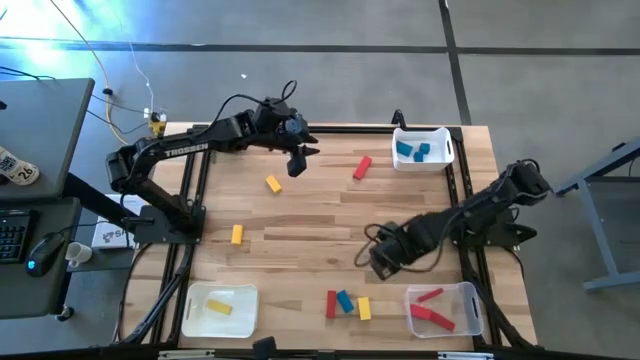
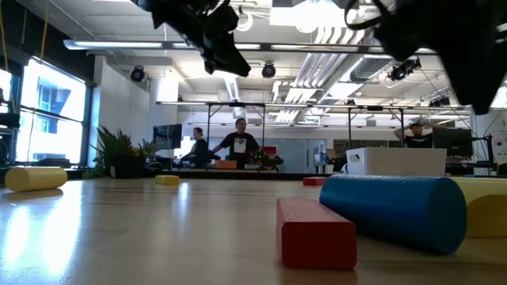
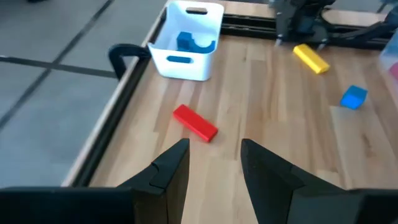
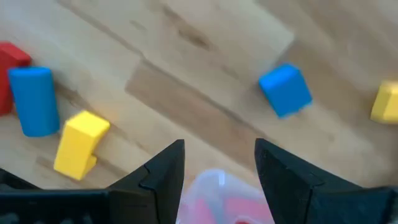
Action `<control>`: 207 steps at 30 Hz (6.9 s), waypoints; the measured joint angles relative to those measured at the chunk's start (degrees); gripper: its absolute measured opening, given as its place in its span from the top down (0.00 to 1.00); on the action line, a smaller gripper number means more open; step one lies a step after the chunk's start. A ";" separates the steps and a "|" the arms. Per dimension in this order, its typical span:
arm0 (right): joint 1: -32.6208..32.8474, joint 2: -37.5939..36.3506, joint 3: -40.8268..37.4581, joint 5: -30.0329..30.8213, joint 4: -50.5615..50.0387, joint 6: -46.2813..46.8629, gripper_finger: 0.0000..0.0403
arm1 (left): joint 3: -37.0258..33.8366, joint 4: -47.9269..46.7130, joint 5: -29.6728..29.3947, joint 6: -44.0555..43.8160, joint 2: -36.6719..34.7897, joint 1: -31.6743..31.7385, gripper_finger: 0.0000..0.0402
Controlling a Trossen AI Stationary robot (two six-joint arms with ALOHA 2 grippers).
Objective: Sort & place blocks by color
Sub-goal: Put the blue block into the top white bin, then put the yellow block into the bottom white bin
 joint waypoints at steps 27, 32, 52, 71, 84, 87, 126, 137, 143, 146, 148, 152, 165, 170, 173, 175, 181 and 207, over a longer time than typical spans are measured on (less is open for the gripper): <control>-15.18 -0.02 0.02 -6.51 -8.72 -16.31 0.48 | -0.01 -17.85 -1.75 1.10 -7.76 0.02 0.67; -15.26 -0.02 0.02 -6.60 -8.69 -9.45 0.41 | -0.02 -17.88 -1.81 1.92 -7.76 0.02 0.67; -11.59 0.15 -7.46 -5.70 0.03 -21.66 0.40 | -0.02 -17.86 -4.72 3.43 -7.74 0.02 0.67; -10.56 0.09 -15.91 -7.45 8.72 -25.13 0.40 | -0.02 -17.82 -7.30 2.98 -7.72 0.01 0.67; -10.67 0.09 -21.14 -9.38 15.38 -24.67 0.56 | -0.04 -17.50 -7.32 2.80 -7.72 0.02 0.67; -10.86 0.09 -21.57 -9.62 16.65 -24.67 0.64 | -0.04 -17.32 -7.36 2.46 -7.70 0.02 0.67; -45.14 -4.32 -4.92 17.58 13.60 -49.02 0.75 | -0.04 -17.85 -9.24 -5.89 -7.70 0.01 0.67; -59.29 -4.35 3.23 23.91 3.81 -56.62 0.75 | -0.07 -22.08 -9.48 -13.21 -6.61 0.28 0.67; -65.64 -4.29 0.87 22.78 1.87 -56.62 0.75 | -0.09 -25.53 -9.46 -21.56 -4.42 1.63 0.67; -67.78 -4.11 -0.82 22.44 1.42 -56.88 0.75 | -0.11 -27.03 -9.46 -25.63 -3.02 2.49 0.67; -68.85 -4.11 -1.88 22.03 1.50 -57.20 0.75 | -0.09 -27.33 -9.22 -26.47 -2.39 3.00 0.67; -70.42 -4.11 -4.03 21.36 1.59 -57.26 0.75 | -0.11 -27.99 -8.81 -26.58 -0.61 3.59 0.67; -71.50 -4.11 -7.58 21.68 3.31 -55.81 0.51 | -0.61 -38.70 -6.43 -32.59 5.64 3.85 0.67; -71.50 -4.11 -7.58 21.73 5.27 -56.58 0.47 | -0.63 -44.41 -6.49 -34.68 6.42 3.55 0.67; -71.50 -4.11 -7.58 21.73 6.31 -57.12 0.47 | -0.63 -47.04 -6.82 -36.05 6.44 2.92 0.67; -71.48 -4.11 -7.58 21.66 7.00 -57.98 0.47 | -0.63 -49.04 -6.90 -36.82 6.23 2.18 0.67; -71.48 -4.11 -7.58 21.42 8.01 -58.16 0.47 | -0.66 -52.16 -7.80 -40.14 5.10 -1.56 0.67; -71.48 -4.11 -7.54 19.82 11.32 -63.11 0.46 | -22.50 -49.77 -10.51 -87.98 -12.56 -24.14 0.67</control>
